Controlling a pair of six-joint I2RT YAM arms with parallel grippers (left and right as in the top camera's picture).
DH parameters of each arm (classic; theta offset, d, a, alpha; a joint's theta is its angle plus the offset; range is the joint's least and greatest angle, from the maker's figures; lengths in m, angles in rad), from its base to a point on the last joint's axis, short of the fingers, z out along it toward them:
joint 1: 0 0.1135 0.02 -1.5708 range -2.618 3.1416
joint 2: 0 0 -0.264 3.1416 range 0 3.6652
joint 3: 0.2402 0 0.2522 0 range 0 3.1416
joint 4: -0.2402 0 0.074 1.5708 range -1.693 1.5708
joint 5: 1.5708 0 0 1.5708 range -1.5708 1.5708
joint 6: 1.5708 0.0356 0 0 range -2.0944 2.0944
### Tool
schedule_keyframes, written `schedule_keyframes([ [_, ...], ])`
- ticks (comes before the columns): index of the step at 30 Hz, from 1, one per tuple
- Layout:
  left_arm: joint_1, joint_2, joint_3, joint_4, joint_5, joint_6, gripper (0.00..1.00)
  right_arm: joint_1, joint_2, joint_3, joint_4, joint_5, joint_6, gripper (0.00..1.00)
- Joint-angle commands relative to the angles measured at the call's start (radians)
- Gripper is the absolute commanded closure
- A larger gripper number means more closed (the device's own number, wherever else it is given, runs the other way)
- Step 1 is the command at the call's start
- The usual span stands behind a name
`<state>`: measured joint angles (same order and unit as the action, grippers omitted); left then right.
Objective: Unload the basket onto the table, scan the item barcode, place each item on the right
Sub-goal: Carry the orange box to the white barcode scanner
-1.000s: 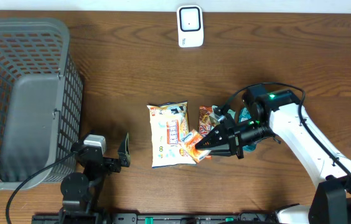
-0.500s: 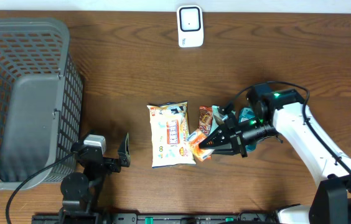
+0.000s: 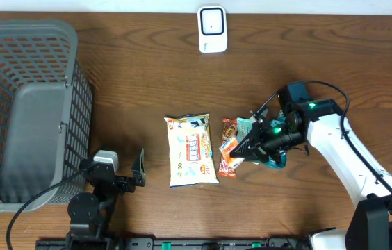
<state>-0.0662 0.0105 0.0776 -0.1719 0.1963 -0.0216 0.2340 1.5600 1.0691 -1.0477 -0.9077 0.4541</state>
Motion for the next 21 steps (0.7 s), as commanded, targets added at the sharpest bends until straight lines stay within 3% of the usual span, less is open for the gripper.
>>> schedule_keyframes([
  [1,0.004,-0.005,-0.015,-0.028,-0.002,0.013,0.02,-0.004,-0.011,0.012,0.058,0.042,0.032,0.99],
  [5,0.004,-0.005,-0.015,-0.028,-0.002,0.013,0.02,-0.004,-0.011,0.012,0.119,0.042,0.03,0.99],
  [13,0.004,-0.005,-0.015,-0.027,-0.002,0.013,0.02,-0.004,-0.011,0.012,0.17,0.042,-0.144,0.99],
  [21,0.004,-0.005,-0.015,-0.028,-0.002,0.013,0.02,-0.004,-0.011,0.012,0.177,0.042,-0.229,0.99],
])
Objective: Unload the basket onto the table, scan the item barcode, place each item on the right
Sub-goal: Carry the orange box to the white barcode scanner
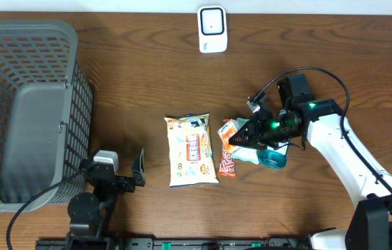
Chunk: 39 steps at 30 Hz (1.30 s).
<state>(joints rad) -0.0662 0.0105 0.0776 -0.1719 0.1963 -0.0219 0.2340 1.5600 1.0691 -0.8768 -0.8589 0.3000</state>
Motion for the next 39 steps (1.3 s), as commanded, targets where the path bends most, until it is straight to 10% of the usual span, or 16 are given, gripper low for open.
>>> schedule_keyframes([
  [1,0.004,-0.005,-0.015,-0.027,-0.002,0.014,0.02,-0.004,-0.011,0.012,0.017,-0.003,-0.082,0.99],
  [26,0.004,-0.005,-0.015,-0.028,-0.002,0.014,0.02,0.108,0.188,0.042,1.002,0.758,0.048,0.99],
  [39,0.004,-0.005,-0.015,-0.028,-0.002,0.014,0.02,0.12,0.68,0.755,0.752,0.723,0.035,0.99],
])
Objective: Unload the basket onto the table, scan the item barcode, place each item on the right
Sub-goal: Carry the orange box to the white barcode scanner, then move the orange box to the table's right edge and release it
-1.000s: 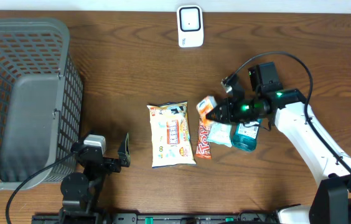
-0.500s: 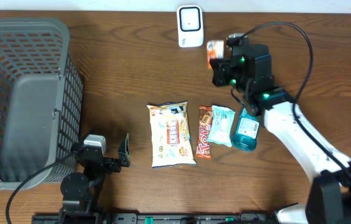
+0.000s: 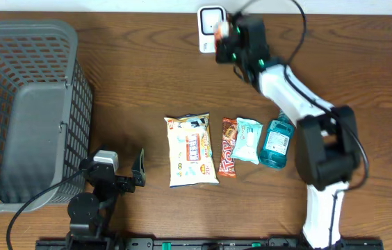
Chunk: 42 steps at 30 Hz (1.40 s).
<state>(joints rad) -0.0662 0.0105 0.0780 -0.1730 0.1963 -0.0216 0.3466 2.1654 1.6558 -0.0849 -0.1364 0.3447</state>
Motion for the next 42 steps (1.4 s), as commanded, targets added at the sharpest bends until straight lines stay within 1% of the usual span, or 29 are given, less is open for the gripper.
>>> schedule_keyframes([
  [1,0.004,-0.005,-0.015,-0.026,-0.002,0.013,0.02,0.008,0.118,0.239,-0.069,0.0,-0.009,0.99],
  [5,0.004,-0.005,-0.015,-0.027,-0.002,0.013,0.02,0.009,0.243,0.426,-0.13,0.0,-0.009,0.99],
  [8,0.004,-0.005,-0.015,-0.027,-0.002,0.013,0.02,0.009,0.307,0.5,-0.145,0.023,-0.009,0.99],
  [12,0.004,-0.005,-0.015,-0.027,-0.002,0.013,0.02,0.009,0.332,0.512,-0.152,0.085,-0.009,0.99],
  [21,0.004,-0.005,-0.015,-0.027,-0.002,0.013,0.02,0.009,0.329,0.512,-0.185,0.086,-0.008,0.99],
  [23,0.004,-0.005,-0.015,-0.027,-0.002,0.013,0.02,0.008,0.311,0.519,-0.229,0.101,-0.008,0.98],
  [27,0.004,-0.005,-0.015,-0.027,-0.002,0.013,0.02,0.001,0.238,0.547,-0.351,0.217,-0.009,0.99],
  [33,0.004,-0.005,-0.015,-0.027,-0.002,0.013,0.02,-0.054,0.034,0.553,-0.562,0.385,-0.011,0.99],
  [37,0.004,-0.005,-0.015,-0.026,-0.002,0.013,0.02,-0.13,-0.079,0.553,-0.707,0.466,-0.027,0.99],
  [42,0.004,-0.005,-0.015,-0.026,-0.002,0.013,0.02,-0.265,-0.114,0.553,-0.83,0.578,-0.027,0.99],
])
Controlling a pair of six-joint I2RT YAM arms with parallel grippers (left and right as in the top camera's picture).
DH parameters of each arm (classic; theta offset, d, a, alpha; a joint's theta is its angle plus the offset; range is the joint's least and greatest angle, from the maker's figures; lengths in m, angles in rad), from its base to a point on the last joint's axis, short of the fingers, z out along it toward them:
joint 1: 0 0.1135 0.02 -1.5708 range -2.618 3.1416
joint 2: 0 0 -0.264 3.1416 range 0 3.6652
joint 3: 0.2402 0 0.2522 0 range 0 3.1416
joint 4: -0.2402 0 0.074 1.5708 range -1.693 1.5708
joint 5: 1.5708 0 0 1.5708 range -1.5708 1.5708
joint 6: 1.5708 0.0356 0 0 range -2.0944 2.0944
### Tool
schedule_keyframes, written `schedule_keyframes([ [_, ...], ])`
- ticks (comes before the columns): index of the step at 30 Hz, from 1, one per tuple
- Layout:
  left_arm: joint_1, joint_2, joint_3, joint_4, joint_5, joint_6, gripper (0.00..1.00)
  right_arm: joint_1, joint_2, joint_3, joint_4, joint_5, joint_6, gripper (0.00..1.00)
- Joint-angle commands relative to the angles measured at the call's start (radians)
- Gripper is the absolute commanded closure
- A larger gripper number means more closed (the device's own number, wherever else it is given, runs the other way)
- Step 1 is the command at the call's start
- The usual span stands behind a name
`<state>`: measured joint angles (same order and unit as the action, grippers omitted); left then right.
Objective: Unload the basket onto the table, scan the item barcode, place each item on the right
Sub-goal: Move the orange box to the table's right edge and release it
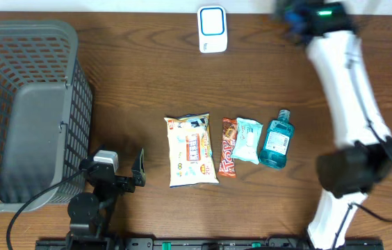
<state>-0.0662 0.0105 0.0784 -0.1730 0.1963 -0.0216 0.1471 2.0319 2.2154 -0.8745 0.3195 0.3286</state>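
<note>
The white barcode scanner (212, 29) stands at the table's far edge, its window glowing blue. Mid-table lie a white snack bag (192, 151), a brown chocolate bar (229, 156), a pale teal packet (247, 140) and a blue mouthwash bottle (276, 142). My right gripper (295, 15) is a blur at the far edge, well to the right of the scanner. Its jaws and anything between them cannot be made out. My left gripper (137, 171) rests open near the front edge, left of the snack bag.
A grey wire basket (26, 111) with a grey liner fills the left side. The white right arm (349, 90) runs from the front right up to the far edge.
My right gripper was at the scanner with an orange packet against it. It is now far to the right of the scanner, blurred. The scanner window now shows blue. The left arm has not moved.
My right gripper was shut on an orange packet among the items mid-table. Then it held that packet just above them. Then the packet was at the scanner on the far edge. Now the gripper is off to the scanner's right and the packet cannot be seen.
</note>
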Motion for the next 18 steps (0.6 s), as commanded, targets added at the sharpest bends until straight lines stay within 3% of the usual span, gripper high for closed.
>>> schedule_keyframes([
  [1,0.004,-0.005,-0.016,-0.027,-0.002,0.013,0.02,-0.102,0.023,-0.009,-0.063,0.133,-0.011,0.99],
  [18,0.004,-0.005,-0.016,-0.027,-0.002,0.013,0.02,-0.611,0.264,-0.158,-0.103,0.147,-0.047,0.99],
])
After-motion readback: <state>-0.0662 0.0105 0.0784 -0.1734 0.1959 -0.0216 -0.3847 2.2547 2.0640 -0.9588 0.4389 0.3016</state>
